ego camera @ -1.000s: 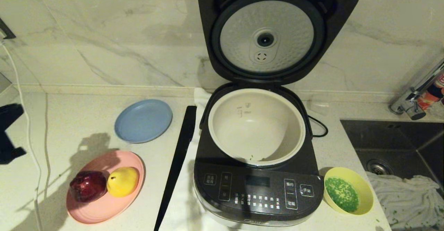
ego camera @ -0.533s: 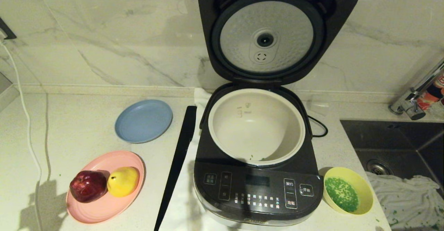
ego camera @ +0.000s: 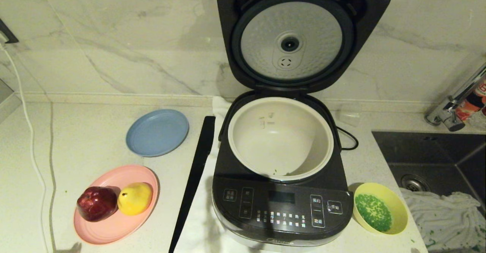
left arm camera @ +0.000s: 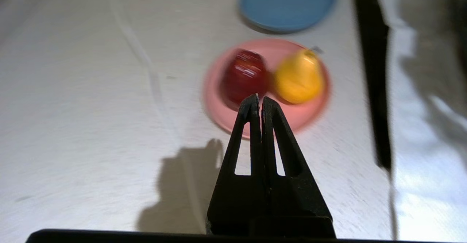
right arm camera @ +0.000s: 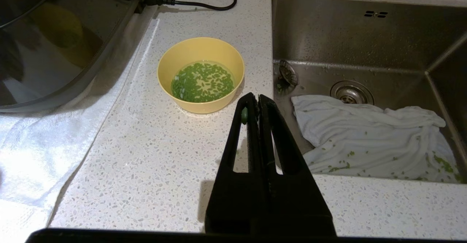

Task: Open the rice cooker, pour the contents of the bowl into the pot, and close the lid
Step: Turn on the tap

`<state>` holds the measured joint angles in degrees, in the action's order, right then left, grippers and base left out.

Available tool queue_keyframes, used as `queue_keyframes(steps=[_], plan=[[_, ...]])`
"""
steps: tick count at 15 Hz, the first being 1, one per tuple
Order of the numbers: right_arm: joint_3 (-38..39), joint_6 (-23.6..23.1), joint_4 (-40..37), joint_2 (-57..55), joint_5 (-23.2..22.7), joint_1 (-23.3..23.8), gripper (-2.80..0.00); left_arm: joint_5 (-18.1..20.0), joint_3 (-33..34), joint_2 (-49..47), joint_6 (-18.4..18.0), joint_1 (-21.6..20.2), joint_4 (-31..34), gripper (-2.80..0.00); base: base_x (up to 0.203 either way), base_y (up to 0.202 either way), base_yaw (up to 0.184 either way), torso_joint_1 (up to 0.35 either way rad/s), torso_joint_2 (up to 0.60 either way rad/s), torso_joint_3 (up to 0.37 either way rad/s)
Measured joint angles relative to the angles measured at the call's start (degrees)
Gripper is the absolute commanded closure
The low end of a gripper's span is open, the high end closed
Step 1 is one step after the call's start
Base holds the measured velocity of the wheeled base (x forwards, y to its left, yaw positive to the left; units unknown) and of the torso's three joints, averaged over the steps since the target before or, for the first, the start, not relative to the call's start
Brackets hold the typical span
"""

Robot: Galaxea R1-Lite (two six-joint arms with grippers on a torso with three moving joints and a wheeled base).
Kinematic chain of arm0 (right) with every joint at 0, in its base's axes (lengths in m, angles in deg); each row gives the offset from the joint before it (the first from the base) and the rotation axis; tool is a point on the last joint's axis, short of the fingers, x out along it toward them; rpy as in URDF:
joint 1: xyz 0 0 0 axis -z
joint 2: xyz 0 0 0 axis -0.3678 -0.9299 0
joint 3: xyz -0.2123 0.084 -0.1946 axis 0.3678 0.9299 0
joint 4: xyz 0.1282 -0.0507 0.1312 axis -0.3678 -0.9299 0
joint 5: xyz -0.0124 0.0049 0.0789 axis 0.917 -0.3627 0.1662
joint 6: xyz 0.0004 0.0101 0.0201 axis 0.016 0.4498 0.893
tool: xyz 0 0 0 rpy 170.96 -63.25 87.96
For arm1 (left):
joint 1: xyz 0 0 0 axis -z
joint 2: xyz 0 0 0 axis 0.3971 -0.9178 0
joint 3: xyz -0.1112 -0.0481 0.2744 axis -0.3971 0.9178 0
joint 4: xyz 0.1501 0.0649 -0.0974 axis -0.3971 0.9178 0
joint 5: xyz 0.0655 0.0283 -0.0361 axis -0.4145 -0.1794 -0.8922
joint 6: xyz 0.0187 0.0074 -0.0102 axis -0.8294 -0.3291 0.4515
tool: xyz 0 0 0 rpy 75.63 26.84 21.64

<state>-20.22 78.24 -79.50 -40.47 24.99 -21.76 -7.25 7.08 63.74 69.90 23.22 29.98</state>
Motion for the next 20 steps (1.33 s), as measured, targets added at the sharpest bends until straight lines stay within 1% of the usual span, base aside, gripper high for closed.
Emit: queue_keyframes(steps=[1,2,3,6,20], plan=[[0.0,0.0,0.0,0.0,0.0,0.0,0.0,2.6,2.0,0.9,0.4,0.0,-2.4,0.0,0.0,0.0,0.0,0.0,0.0,0.0],[0.0,0.0,0.0,0.0,0.0,0.0,0.0,5.3,3.5,1.6,0.5,0.0,-3.4,0.0,0.0,0.0,0.0,0.0,0.0,0.0],[0.0,0.0,0.0,0.0,0.0,0.0,0.0,6.6,4.2,2.0,0.5,0.0,-2.7,0.0,0.0,0.0,0.0,0.0,0.0,0.0],[0.0,0.0,0.0,0.0,0.0,0.0,0.0,7.1,4.9,2.4,0.6,0.1,-2.5,0.0,0.0,0.0,0.0,0.0,0.0,0.0],[0.0,0.0,0.1,0.0,0.0,0.1,0.0,6.9,5.0,2.5,1.0,0.1,-2.7,0.0,0.0,0.0,0.0,0.0,0.0,0.0]])
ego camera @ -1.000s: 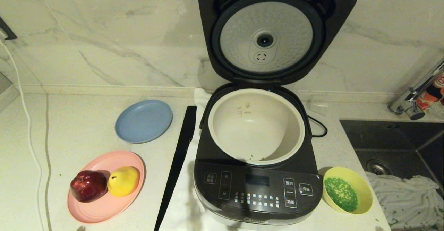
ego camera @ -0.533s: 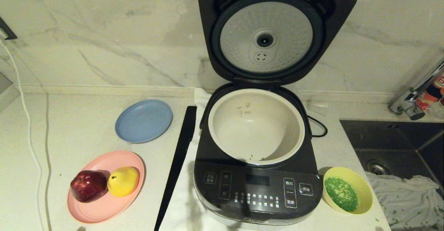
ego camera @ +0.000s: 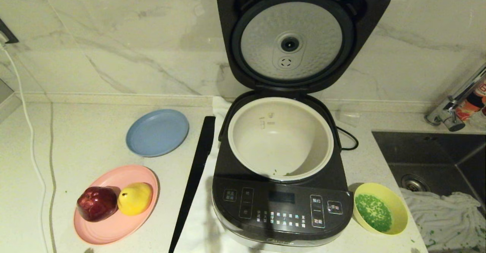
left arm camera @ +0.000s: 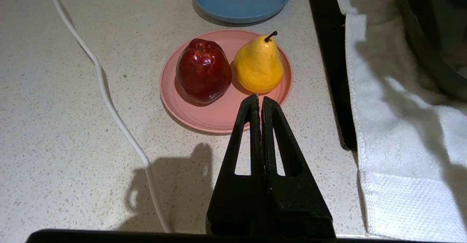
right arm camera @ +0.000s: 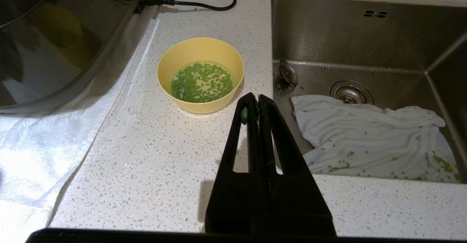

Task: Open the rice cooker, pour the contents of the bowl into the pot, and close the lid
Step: Turn on the tap

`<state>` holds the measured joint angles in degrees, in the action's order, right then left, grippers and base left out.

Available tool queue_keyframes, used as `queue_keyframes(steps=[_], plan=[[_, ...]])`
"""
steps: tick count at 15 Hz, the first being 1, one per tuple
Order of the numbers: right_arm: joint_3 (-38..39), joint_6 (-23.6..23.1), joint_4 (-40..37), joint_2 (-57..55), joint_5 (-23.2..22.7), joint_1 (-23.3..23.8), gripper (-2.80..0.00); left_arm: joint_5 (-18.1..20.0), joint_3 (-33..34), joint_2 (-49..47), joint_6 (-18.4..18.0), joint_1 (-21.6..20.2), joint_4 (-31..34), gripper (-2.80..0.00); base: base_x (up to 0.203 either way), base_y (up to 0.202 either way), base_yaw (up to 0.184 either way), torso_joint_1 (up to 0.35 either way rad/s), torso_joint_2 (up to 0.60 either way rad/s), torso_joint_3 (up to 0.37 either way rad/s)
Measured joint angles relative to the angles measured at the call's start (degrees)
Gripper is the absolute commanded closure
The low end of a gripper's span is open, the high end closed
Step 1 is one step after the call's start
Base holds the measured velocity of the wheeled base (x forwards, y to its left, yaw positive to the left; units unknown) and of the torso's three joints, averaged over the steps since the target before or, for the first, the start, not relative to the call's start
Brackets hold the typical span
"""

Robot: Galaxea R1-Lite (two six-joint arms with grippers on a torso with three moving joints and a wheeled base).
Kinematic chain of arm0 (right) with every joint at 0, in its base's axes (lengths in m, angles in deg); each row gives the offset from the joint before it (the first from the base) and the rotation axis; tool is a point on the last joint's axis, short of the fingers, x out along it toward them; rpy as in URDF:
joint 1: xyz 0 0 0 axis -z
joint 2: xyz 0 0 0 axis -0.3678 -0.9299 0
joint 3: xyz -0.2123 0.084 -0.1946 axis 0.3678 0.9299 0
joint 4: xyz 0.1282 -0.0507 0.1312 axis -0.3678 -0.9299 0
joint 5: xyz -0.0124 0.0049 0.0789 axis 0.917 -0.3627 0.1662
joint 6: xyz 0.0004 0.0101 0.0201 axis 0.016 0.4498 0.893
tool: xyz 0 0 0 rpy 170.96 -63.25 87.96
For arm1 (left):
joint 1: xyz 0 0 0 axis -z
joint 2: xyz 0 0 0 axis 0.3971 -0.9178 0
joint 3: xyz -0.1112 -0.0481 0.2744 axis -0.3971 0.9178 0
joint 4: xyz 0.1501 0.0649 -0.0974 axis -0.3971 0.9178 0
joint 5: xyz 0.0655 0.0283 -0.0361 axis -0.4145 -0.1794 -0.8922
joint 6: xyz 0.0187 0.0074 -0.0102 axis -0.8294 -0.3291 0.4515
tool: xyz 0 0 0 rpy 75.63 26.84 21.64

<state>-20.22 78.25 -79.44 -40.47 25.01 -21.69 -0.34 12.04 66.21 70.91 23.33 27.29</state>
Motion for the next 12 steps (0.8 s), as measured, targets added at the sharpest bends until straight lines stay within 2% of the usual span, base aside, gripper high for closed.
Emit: queue_keyframes(steps=[9,12], plan=[[-0.1,0.1,-0.2,0.0,0.7,0.1,0.0,0.0,0.0,0.0,0.1,0.0,0.0,0.0,0.0,0.0,0.0,0.0,0.0,0.0],[-6.7,0.0,-2.5,-0.9,2.1,0.1,0.0,0.0,0.0,0.0,0.1,0.0,0.0,0.0,0.0,0.0,0.0,0.0,0.0,0.0]])
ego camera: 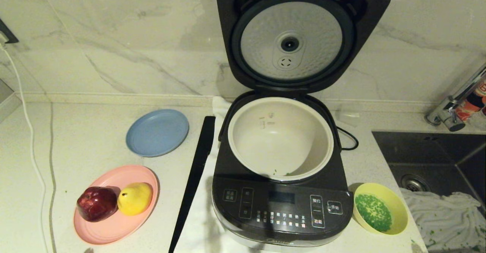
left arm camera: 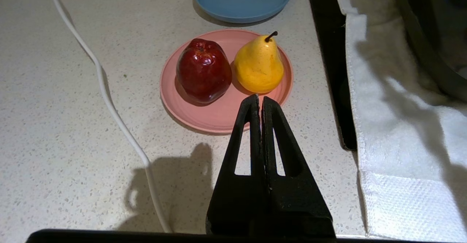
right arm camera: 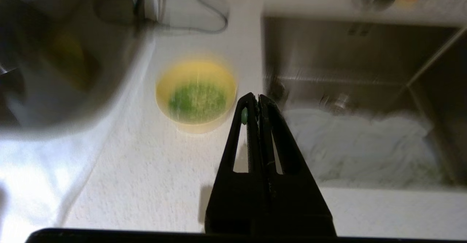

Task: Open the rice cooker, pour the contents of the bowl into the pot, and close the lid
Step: Turn on the tap

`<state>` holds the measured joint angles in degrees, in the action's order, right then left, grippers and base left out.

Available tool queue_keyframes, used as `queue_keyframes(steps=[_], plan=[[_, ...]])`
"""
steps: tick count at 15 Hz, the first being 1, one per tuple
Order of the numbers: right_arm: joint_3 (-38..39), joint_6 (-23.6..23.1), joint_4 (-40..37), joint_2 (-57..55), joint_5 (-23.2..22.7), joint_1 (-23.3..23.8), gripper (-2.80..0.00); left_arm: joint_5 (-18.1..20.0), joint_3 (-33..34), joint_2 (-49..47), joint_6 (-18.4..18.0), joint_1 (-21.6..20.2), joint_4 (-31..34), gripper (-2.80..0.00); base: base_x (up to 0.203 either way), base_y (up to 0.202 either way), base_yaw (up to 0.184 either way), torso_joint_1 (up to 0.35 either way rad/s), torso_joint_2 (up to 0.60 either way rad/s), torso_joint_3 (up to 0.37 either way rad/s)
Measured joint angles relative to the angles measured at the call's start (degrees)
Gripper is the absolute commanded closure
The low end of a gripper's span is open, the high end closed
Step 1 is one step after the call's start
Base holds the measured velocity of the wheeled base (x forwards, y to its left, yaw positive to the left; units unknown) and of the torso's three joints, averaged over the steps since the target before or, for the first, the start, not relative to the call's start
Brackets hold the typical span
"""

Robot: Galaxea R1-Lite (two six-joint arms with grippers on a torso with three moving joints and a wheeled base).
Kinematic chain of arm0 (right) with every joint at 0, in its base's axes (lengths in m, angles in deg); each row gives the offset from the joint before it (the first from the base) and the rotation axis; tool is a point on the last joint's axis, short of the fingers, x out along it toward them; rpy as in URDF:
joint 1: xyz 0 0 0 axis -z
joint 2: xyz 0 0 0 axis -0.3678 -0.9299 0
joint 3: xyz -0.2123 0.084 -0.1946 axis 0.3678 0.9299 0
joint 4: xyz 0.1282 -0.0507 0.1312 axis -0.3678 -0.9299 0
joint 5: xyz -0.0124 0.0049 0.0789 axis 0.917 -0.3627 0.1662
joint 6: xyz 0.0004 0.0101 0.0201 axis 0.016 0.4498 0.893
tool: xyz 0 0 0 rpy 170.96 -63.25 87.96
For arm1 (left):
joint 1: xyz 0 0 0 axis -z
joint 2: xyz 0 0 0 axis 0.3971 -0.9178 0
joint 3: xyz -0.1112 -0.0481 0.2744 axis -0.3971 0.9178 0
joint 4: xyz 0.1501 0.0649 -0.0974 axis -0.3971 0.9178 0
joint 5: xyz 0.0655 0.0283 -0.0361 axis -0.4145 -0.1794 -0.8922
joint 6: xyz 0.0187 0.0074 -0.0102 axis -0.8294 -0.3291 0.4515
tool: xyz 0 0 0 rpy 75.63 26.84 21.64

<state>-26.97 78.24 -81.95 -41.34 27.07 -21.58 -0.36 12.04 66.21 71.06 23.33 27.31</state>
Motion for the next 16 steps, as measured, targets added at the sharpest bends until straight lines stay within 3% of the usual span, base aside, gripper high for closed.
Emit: queue_keyframes(steps=[3,6,16], plan=[[-6.8,-1.4,-4.7,-5.6,1.2,0.1,0.0,-0.1,0.0,0.0,0.1,0.0,0.0,0.0,0.0,0.0,0.0,0.0,0.0,0.0],[-10.7,-3.5,-1.5,-16.2,3.6,0.6,0.0,-0.1,0.0,0.0,0.1,0.0,0.0,0.0,0.0,0.0,0.0,0.0,0.0,0.0],[-28.9,-7.1,29.2,-72.1,26.1,2.6,0.0,-0.1,0.0,0.0,0.1,0.0,0.0,0.0,0.0,0.0,0.0,0.0,0.0,0.0]])
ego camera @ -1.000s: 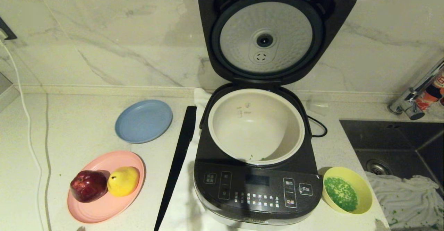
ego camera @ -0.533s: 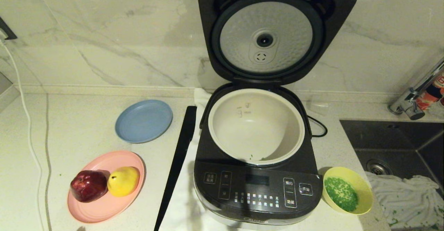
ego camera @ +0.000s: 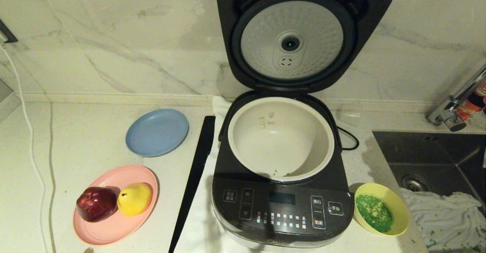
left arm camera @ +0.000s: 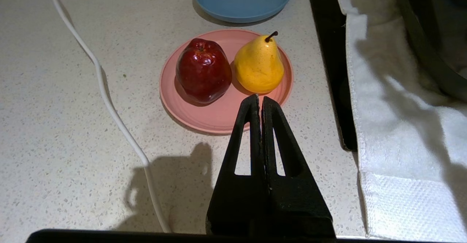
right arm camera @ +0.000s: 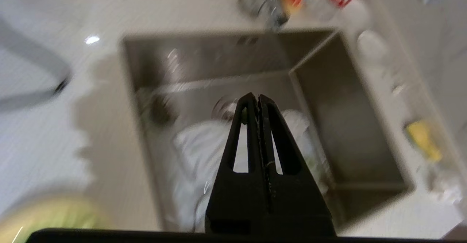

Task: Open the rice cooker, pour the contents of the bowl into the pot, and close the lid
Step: Turn on the tap

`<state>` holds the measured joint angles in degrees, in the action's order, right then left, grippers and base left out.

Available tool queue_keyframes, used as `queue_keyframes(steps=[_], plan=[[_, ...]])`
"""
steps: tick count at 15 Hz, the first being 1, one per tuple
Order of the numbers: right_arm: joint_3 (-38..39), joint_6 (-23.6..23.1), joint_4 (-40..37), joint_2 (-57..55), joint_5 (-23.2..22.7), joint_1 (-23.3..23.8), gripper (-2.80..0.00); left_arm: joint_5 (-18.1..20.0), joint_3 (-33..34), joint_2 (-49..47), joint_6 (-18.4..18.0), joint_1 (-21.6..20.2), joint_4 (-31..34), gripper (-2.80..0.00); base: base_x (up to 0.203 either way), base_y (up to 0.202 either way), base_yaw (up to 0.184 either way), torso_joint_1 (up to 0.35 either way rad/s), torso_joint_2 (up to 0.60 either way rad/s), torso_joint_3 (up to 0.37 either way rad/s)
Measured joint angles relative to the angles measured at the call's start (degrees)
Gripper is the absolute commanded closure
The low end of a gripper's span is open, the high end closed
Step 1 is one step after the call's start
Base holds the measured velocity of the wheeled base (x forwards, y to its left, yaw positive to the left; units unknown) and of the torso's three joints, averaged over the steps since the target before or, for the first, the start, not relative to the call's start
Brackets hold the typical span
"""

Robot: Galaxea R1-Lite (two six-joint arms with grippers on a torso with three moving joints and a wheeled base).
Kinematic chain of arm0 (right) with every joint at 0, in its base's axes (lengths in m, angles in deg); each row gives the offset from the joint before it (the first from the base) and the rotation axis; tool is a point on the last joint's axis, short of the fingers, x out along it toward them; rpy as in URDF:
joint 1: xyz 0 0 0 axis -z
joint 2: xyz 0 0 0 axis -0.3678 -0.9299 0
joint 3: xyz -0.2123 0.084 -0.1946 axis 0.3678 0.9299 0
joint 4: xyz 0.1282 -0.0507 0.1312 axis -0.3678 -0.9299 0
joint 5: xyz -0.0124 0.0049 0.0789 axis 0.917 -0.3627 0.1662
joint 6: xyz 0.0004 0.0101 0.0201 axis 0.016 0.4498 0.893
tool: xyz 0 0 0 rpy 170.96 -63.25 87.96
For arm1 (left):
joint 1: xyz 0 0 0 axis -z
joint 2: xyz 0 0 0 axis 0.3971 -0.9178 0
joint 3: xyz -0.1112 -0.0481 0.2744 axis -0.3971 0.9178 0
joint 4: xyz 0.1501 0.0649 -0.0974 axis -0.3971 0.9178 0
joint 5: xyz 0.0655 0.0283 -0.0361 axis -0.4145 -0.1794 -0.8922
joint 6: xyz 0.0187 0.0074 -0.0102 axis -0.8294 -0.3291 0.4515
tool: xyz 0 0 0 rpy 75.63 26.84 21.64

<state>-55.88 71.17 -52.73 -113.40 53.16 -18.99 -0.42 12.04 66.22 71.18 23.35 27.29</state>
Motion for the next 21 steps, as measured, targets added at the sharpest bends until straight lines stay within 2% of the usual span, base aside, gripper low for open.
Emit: queue_keyframes(steps=[2,8,13,21], plan=[[-4.3,-2.0,7.3,-10.1,2.2,1.2,0.0,0.0,0.0,0.0,0.0,0.0,0.0,0.0,0.0,0.0,0.0,0.0,0.0,0.0],[-18.1,-10.6,28.1,-34.1,4.9,6.8,0.0,0.0,0.0,0.0,0.0,0.0,0.0,0.0,0.0,0.0,0.0,0.0,0.0,0.0],[-30.3,-11.8,29.9,-44.8,5.1,9.8,0.0,0.0,0.0,0.0,0.0,0.0,0.0,0.0,0.0,0.0,0.0,0.0,0.0,0.0],[-47.4,-15.0,28.8,-55.1,4.2,12.7,0.0,0.0,0.0,0.0,0.0,0.0,0.0,0.0,0.0,0.0,0.0,0.0,0.0,0.0]])
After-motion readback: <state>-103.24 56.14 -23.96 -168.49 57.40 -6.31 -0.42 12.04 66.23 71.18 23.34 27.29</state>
